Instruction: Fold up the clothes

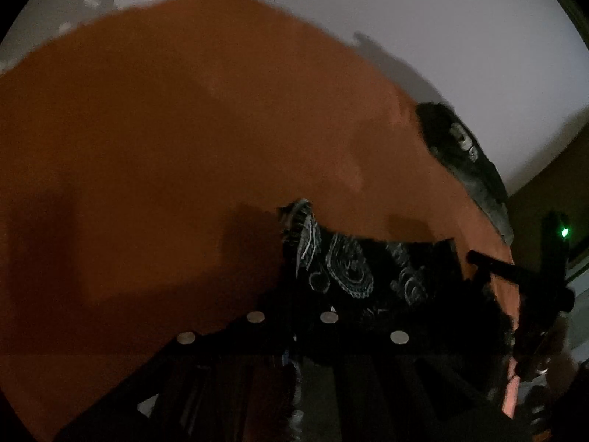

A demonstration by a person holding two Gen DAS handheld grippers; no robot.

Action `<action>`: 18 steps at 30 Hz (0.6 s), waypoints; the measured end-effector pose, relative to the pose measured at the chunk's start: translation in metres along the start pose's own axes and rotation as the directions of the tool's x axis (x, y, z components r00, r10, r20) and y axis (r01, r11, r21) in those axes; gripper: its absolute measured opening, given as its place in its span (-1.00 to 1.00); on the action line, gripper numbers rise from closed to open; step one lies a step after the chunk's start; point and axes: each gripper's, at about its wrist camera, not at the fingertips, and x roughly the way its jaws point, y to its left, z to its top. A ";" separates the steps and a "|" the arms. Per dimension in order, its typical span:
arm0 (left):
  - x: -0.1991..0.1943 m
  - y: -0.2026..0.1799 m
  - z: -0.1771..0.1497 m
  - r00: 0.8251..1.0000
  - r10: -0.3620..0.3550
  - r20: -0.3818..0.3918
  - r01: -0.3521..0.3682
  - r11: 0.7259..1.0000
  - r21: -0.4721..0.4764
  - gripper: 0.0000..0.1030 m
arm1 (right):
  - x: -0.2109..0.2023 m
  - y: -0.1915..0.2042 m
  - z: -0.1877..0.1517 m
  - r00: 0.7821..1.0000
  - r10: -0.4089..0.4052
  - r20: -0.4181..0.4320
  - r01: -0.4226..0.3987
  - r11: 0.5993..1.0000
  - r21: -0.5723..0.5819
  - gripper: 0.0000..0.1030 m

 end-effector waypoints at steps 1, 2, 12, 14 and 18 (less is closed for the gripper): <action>0.005 0.004 -0.001 1.000 -0.008 -0.022 0.007 1.000 -0.024 -0.91 | 0.009 0.003 0.003 0.999 -0.023 -0.028 0.022 0.999 -0.028 -0.43; 0.006 0.006 -0.002 0.999 -0.012 -0.032 0.011 0.999 -0.033 -0.86 | 0.014 0.008 0.000 0.998 -0.053 -0.044 0.050 0.997 -0.056 0.03; 0.005 0.010 -0.009 0.999 -0.023 -0.046 0.023 1.000 0.003 -0.27 | 0.006 0.021 -0.014 0.967 -0.233 0.100 0.247 0.956 -0.160 -0.97; 0.004 0.011 -0.009 0.999 -0.025 -0.046 0.026 1.000 0.013 -0.19 | -0.003 -0.001 -0.010 0.972 -0.209 0.105 0.215 0.975 -0.050 -0.97; 0.008 0.014 -0.008 0.997 -0.050 -0.053 0.049 0.999 -0.021 -0.17 | 0.023 -0.039 -0.009 0.992 -0.108 -0.066 0.115 0.987 0.115 -0.66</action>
